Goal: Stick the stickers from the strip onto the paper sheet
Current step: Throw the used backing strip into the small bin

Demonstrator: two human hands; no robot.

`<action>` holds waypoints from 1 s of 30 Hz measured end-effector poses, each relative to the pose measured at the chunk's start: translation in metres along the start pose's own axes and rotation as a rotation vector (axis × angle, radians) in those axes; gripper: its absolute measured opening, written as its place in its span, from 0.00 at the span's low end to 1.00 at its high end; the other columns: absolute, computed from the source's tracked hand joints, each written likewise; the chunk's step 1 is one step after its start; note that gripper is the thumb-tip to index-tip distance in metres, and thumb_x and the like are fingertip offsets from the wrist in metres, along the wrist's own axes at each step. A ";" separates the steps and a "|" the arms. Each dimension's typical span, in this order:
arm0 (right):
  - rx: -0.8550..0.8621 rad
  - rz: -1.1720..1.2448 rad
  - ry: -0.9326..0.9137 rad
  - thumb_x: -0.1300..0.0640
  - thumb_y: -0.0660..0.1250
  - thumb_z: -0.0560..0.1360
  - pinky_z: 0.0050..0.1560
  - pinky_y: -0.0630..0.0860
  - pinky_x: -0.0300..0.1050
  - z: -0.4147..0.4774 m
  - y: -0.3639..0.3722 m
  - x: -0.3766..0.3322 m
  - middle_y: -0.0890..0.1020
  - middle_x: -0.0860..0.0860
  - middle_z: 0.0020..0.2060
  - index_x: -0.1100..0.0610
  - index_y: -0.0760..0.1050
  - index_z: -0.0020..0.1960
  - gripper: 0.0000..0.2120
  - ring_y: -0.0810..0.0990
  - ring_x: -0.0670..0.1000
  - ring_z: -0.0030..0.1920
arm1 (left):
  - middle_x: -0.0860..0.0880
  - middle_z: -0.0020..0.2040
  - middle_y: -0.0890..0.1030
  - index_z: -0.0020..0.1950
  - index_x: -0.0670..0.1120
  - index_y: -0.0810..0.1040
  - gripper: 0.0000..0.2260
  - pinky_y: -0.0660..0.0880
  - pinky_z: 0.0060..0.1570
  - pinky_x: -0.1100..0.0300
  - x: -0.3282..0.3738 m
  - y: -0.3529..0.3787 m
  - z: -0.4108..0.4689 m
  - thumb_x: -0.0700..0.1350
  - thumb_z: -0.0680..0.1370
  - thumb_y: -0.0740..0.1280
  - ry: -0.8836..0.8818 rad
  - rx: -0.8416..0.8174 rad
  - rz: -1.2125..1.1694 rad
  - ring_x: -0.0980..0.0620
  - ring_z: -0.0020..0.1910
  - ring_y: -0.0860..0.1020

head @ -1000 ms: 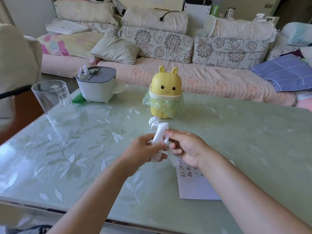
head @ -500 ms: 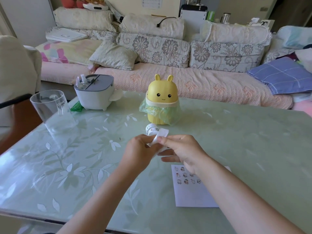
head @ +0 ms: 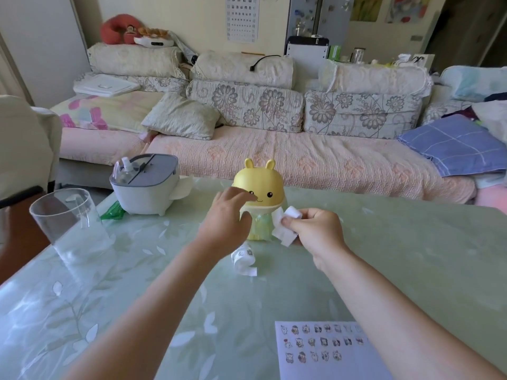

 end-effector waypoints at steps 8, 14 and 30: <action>0.069 -0.104 -0.107 0.60 0.77 0.70 0.43 0.83 0.52 0.042 0.007 -0.004 0.84 0.48 0.32 0.52 0.83 0.37 0.06 0.81 0.50 0.33 | 0.48 0.64 0.73 0.70 0.51 0.72 0.20 0.66 0.60 0.56 -0.014 0.006 0.074 0.40 0.79 0.58 0.037 -0.097 0.198 0.47 0.64 0.69; 0.098 -0.200 -0.276 0.58 0.75 0.71 0.30 0.69 0.32 0.062 0.019 -0.008 0.80 0.39 0.28 0.47 0.82 0.35 0.09 0.75 0.38 0.29 | 0.50 0.73 0.69 0.74 0.51 0.69 0.24 0.67 0.67 0.54 -0.023 0.007 0.105 0.37 0.78 0.56 -0.049 -0.117 0.017 0.48 0.70 0.67; -0.358 -0.771 -0.525 0.59 0.64 0.81 0.69 0.69 0.44 0.106 0.096 -0.019 0.77 0.53 0.68 0.55 0.74 0.71 0.19 0.74 0.54 0.68 | 0.48 0.59 0.76 0.63 0.44 0.76 0.18 0.64 0.57 0.64 -0.074 0.030 0.043 0.35 0.74 0.66 0.084 0.145 0.049 0.47 0.56 0.72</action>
Point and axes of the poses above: each hand's wrist, its own z-axis towards the middle knuckle, its own y-axis out of the palm, x = y × z, the point moved 2 cm from there along z, towards the middle knuckle
